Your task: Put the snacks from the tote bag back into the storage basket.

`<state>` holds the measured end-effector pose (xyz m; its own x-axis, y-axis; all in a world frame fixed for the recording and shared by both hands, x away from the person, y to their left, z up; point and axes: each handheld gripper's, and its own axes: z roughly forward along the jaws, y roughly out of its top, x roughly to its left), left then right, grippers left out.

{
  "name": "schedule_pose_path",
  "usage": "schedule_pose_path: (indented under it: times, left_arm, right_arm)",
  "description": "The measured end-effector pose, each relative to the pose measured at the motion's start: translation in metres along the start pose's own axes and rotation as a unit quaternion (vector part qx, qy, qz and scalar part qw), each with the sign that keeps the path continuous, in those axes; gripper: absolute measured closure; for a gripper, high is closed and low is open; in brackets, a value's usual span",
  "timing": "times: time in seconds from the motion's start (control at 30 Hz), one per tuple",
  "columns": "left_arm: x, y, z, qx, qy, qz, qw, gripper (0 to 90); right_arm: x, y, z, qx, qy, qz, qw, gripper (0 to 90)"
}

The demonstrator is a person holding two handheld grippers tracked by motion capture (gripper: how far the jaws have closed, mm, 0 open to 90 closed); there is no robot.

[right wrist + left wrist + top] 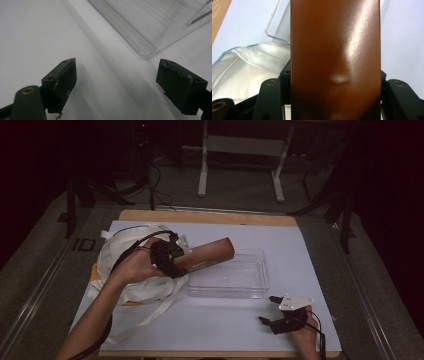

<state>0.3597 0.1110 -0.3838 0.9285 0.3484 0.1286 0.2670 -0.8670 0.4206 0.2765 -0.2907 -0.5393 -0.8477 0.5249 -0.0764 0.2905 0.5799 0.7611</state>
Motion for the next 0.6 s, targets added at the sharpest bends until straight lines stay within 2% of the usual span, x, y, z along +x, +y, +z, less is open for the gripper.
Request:
schedule_pose_path:
  times: [0.6]
  left_arm:
    - [-0.004, 0.012, 0.006, -0.006, -0.017, 0.017, 0.9997, 44.0]
  right_arm:
    - [0.000, 0.000, 0.000, 0.000, 0.000, -0.001, 1.0000, 16.7]
